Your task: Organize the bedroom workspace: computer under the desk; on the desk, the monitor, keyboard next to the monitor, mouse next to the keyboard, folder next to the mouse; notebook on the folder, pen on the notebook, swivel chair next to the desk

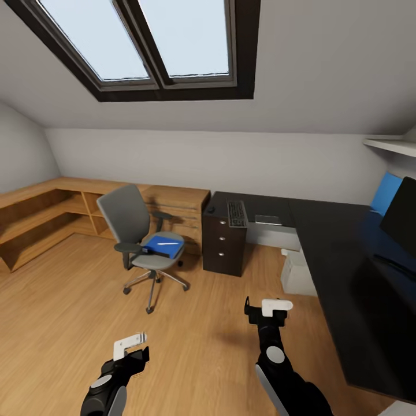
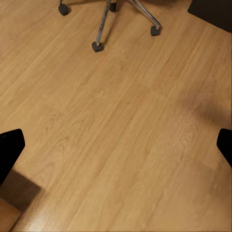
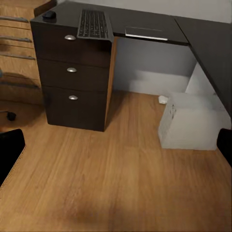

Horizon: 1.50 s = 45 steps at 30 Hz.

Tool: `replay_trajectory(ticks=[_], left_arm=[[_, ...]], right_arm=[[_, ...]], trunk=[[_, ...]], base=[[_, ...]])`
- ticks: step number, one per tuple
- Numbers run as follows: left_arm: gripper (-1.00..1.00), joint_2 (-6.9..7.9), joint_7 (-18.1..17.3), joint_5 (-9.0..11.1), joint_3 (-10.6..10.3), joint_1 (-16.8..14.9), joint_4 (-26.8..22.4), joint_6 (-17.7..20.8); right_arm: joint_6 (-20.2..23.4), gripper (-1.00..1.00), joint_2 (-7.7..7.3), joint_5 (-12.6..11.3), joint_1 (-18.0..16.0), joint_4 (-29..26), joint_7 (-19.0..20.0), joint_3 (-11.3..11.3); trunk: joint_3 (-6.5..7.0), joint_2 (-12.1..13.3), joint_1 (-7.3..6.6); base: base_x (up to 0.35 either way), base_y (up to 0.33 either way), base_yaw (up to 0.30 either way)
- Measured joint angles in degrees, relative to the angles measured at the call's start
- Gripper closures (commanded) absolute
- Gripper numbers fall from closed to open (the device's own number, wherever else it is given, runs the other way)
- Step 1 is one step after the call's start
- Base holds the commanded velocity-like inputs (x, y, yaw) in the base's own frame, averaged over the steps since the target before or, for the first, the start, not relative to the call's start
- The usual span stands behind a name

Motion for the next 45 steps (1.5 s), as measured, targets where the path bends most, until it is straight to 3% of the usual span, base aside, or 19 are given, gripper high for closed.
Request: replay_trajectory(ticks=[29, 33, 36, 39, 40, 41, 42, 45], left_arm=[[-1.00, -0.15, -0.16, 0.00, 0.00, 0.00, -0.18, -0.09], [-1.00, -0.23, -0.24, 0.00, -0.12, 0.00, -0.25, -2.49], [-1.00, -0.30, -0.28, 0.01, -1.44, 0.00, -0.49, -3.41], [-1.00, -0.30, -0.26, 0.00, -2.06, 0.00, -0.85, -3.92], [-1.00, -0.30, -0.27, 0.00, -2.36, 0.00, -1.46, -4.46], [-1.00, -0.30, -0.28, 0.00, -3.07, 0.18, -2.91, -5.04], [-1.00, -0.30, -0.29, 0.01, -3.73, 0.50, -3.86, -5.25], [-1.00, -0.30, -0.29, 0.01, -4.81, 1.02, -4.98, -5.44]], right_arm=[[0.00, -1.00, -0.09, -0.33, 0.00, -0.20, -0.15, -0.65], [-3.54, -1.00, -0.16, -0.19, 0.01, -0.10, -0.13, -0.79], [-4.26, -1.00, -0.52, -9.23, -0.11, 1.64, 5.82, -5.60], [-2.20, -1.00, -0.66, -15.91, -0.22, 1.92, 12.44, -9.18], [-0.31, -1.00, -0.69, -19.37, -0.29, 2.07, 15.61, -11.42], [2.92, -1.00, -0.65, -24.12, -0.39, 2.25, 19.36, -15.34], [4.54, -1.00, -0.57, -27.38, -0.45, 2.33, 21.08, -18.14], [6.32, -1.00, -0.49, -33.48, -0.54, 2.42, 22.83, -22.12]], trunk=[[0.22, 0.00, 0.00], [0.22, 0.00, 0.00], [0.22, 0.00, 0.00], [0.22, 0.00, 0.00], [0.22, 0.00, 0.00], [0.22, 0.00, 0.00], [0.22, 0.00, 0.00], [0.22, 0.00, 0.00]], base=[[0.328, 0.002, 0.003], [0.328, 0.000, 0.000], [0.328, 0.000, 0.000], [0.328, 0.000, 0.000], [0.328, 0.000, 0.000], [0.328, 0.000, 0.000], [0.328, 0.000, 0.000], [0.328, 0.000, 0.000]])
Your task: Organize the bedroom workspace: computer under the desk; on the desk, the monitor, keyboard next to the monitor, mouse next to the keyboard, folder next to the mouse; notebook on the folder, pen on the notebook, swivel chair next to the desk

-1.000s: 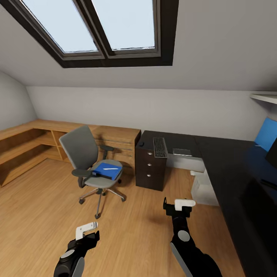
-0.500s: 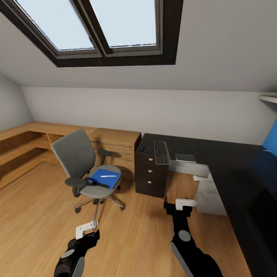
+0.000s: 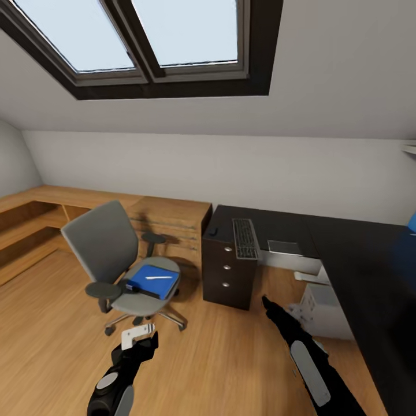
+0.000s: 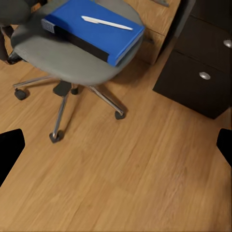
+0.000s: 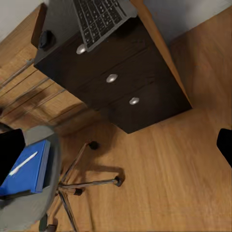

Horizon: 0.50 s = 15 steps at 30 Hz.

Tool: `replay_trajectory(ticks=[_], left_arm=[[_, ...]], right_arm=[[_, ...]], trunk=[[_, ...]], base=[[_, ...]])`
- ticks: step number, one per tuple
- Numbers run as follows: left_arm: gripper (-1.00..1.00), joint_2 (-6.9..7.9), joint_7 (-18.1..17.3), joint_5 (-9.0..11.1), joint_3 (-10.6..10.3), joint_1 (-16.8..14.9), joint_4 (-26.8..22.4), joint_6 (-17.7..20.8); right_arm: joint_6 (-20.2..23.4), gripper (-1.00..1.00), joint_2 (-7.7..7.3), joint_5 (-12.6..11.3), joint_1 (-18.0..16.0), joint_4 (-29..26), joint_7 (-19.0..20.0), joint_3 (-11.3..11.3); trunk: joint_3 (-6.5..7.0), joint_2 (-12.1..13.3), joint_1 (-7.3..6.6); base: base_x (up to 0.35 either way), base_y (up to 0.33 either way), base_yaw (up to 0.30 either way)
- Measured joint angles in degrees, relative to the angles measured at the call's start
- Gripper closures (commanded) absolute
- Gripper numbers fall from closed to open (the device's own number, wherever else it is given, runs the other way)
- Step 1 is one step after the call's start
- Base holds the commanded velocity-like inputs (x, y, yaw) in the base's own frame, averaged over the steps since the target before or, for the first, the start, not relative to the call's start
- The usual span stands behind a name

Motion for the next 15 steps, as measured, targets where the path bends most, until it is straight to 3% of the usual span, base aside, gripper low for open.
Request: replay_trajectory(ticks=[1, 2, 4, 6, 7, 8, 11, 15], left_arm=[[-1.00, 0.00, 0.00, 0.03, -0.29, 0.14, -0.29, 0.00], [-1.00, 0.00, 0.00, 0.06, -0.54, 0.26, -0.57, 0.04], [-1.00, 0.00, 0.00, 0.07, -0.67, 0.32, -0.78, 0.11], [-1.00, 0.00, -0.01, 0.08, -0.74, 0.35, -1.02, 0.18], [-1.00, 0.00, -0.01, 0.08, -0.75, 0.36, -1.09, 0.20], [-1.00, 0.00, -0.02, 0.14, -0.84, 0.44, -1.28, 0.25], [-1.00, -0.04, -0.02, 0.16, -0.88, 0.59, -1.32, 0.28], [-1.00, -0.08, -0.05, 0.18, -1.27, 0.88, -1.34, 0.34]], right_arm=[[0.28, -1.00, 0.00, -2.80, -0.07, 0.02, 0.33, -1.03], [0.33, -1.00, 0.02, -7.12, -0.13, 0.04, 0.72, -2.07], [-0.30, -1.00, 0.06, -10.98, -0.16, 0.01, 0.99, -2.57], [-1.50, -1.00, 0.10, -13.24, -0.17, 0.01, 1.12, -2.67], [-1.98, -1.00, 0.12, -13.74, -0.17, 0.02, 1.15, -2.65], [-3.96, -1.00, 0.90, -15.29, -0.16, 0.59, 1.29, -1.05], [-4.87, -1.00, 2.00, -15.56, -0.18, 1.34, 1.32, 0.61], [-10.98, -1.00, 2.59, -15.39, -0.18, 2.90, 0.99, 1.27]], trunk=[[0.00, 0.00, 0.00], [0.00, 0.00, 0.00], [0.00, 0.00, 0.00], [0.00, 0.00, 0.00], [0.00, 0.00, 0.00], [0.00, 0.00, 0.00], [0.00, 0.00, 0.00], [0.00, 0.00, 0.00]], base=[[0.328, 0.000, 0.000], [0.328, 0.000, 0.000], [0.328, 0.000, 0.000], [0.328, 0.000, 0.000], [0.328, 0.000, 0.000], [0.328, 0.000, 0.000], [0.328, 0.000, 0.000], [0.328, 0.000, 0.000]])
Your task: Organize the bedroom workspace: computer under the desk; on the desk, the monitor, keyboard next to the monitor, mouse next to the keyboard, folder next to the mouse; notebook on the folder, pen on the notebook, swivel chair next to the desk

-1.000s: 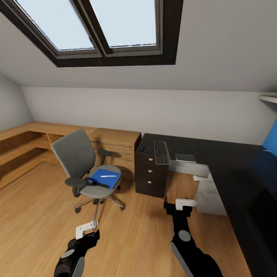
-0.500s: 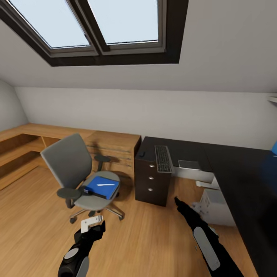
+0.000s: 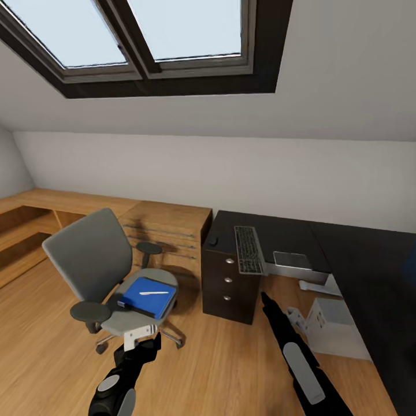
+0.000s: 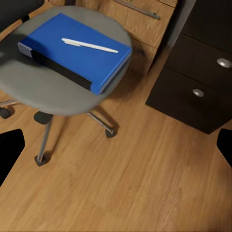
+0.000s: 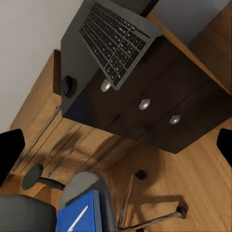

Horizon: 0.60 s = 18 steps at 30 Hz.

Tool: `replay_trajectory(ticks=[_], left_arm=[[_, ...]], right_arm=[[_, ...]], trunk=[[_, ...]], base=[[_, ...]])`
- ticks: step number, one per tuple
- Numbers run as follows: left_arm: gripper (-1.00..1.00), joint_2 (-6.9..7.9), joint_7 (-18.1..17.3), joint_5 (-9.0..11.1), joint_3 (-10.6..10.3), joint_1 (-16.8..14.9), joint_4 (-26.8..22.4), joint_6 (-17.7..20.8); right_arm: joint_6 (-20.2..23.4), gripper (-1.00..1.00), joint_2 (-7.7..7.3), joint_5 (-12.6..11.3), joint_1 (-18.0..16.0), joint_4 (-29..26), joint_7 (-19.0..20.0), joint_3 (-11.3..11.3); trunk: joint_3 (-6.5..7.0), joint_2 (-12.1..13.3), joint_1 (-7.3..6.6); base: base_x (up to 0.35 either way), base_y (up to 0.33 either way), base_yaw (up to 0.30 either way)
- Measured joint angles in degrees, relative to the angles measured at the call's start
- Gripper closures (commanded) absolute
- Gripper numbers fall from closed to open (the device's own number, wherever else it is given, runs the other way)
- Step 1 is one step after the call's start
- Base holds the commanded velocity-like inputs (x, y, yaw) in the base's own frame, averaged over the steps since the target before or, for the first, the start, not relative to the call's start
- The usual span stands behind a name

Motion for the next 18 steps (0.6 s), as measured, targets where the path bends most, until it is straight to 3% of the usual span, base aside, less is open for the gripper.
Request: replay_trajectory(ticks=[4, 13, 14, 18], left_arm=[[-1.00, 0.06, 0.03, 0.01, -2.37, 0.31, 0.00, 0.01], [-1.00, 0.08, -0.23, 0.39, -3.13, 0.38, -0.05, 2.02], [-1.00, 0.08, -0.31, 0.96, -3.15, 0.38, -0.29, 3.35], [-1.00, 0.37, -0.43, 6.34, -3.21, 0.42, -2.57, 8.37]], right_arm=[[-7.27, -1.00, 0.17, -0.20, 0.01, 0.88, -0.18, 0.55], [-8.09, -1.00, 1.64, -0.76, 0.02, 1.12, -0.08, 1.01], [-7.64, -1.00, 1.75, -1.06, 0.03, 1.08, -0.07, 1.01], [-3.37, -1.00, 1.91, -3.87, 0.08, 0.68, 0.07, 0.96]], trunk=[[0.00, 0.00, 0.00], [0.00, 0.00, 0.00], [0.00, 0.00, 0.00], [0.00, 0.00, 0.00]], base=[[0.328, 0.000, 0.000], [0.328, 0.000, 0.000], [0.328, 0.000, 0.000], [0.328, 0.000, 0.000]])
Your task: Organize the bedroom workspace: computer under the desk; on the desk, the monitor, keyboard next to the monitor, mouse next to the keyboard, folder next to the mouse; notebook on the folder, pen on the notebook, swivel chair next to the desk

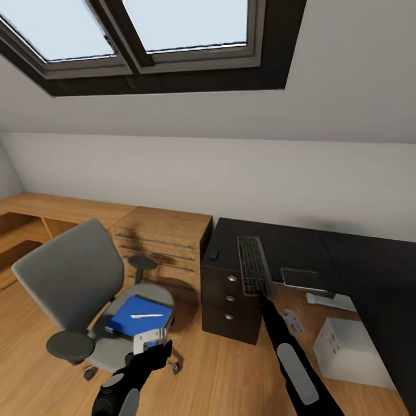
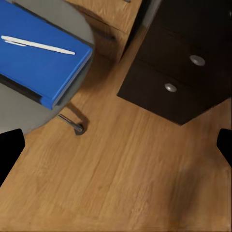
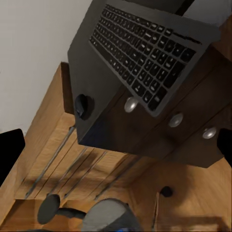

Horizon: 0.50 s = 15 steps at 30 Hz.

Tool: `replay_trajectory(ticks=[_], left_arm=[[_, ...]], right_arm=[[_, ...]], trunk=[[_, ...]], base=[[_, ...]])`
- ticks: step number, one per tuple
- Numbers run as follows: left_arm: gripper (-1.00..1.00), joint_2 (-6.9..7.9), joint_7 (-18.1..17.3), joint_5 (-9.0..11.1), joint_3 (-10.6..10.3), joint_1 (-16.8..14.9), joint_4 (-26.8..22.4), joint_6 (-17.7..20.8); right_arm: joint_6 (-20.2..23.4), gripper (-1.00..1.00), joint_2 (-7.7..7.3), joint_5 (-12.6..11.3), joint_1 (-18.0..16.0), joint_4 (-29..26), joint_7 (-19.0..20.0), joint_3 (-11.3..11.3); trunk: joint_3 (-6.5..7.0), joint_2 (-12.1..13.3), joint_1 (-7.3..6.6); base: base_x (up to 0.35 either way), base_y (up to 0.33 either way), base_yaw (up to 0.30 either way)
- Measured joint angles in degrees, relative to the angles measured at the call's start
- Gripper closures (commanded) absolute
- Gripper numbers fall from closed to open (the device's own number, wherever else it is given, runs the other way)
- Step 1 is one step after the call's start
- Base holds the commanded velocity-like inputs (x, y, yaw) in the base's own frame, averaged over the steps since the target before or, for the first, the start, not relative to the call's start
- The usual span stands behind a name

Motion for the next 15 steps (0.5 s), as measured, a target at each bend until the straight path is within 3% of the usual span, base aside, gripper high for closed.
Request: replay_trajectory(ticks=[2, 7, 10, 15], left_arm=[[-1.00, 0.55, -0.05, 3.11, -0.03, 0.03, -1.51, 1.78], [-1.00, 1.72, -0.05, 4.67, -0.39, 0.04, -3.13, 2.70], [-1.00, 1.84, 0.02, 4.83, -0.87, 0.05, -4.01, 2.82], [-1.00, 1.78, 0.20, 4.89, -1.14, 0.05, -4.39, 2.83]], right_arm=[[2.82, -1.00, 0.01, -4.53, 0.00, -0.04, 0.49, -0.08], [4.01, -1.00, 0.06, -11.45, 0.00, 0.04, 2.12, -0.20], [4.01, -1.00, 0.07, -13.87, -0.01, 0.07, 2.48, -0.26], [3.57, -1.00, 0.09, -14.98, 0.00, 0.26, 2.62, -0.30]], trunk=[[0.00, 0.00, 0.00], [0.00, 0.01, 0.03], [0.00, 0.01, 0.03], [-0.89, -1.98, 1.13]], base=[[0.294, 0.000, 0.000], [0.139, 0.000, 0.000], [0.024, 0.000, 0.000], [0.006, 0.000, 0.000]])
